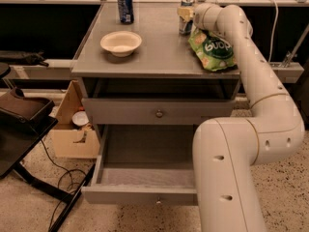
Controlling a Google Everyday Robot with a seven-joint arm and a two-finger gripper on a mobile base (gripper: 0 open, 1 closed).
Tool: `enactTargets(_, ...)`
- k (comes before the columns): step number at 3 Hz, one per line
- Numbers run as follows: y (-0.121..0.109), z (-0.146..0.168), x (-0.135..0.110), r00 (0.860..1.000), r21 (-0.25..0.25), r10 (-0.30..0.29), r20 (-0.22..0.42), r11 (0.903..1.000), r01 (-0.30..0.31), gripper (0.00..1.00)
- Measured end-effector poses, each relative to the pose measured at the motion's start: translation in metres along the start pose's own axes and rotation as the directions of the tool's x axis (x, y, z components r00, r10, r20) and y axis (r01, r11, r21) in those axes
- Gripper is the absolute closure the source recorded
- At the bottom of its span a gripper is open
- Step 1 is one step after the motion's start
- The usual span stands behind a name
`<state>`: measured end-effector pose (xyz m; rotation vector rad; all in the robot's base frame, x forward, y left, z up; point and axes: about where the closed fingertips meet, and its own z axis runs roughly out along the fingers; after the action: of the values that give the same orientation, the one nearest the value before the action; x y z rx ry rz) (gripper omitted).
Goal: Place redbull can into middle drawer
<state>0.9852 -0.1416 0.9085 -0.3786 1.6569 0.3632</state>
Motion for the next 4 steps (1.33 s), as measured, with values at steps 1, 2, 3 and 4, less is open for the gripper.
enactTargets(1,0.000,0.000,0.000,1.000,0.000,0.000,0.000,1.0000,0.000,0.73)
enactTargets(2,0.000,0.000,0.000,1.000,0.000,0.000,0.000,1.0000,0.000,0.94)
enactTargets(3,-0.001,-0.009,-0.017,0.999,-0.007,0.008,0.032,0.9999,-0.008,1.00)
enactTargets(4,-0.008,-0.028,-0.044,0.997,-0.009,0.013,0.077,0.9999,-0.012,1.00)
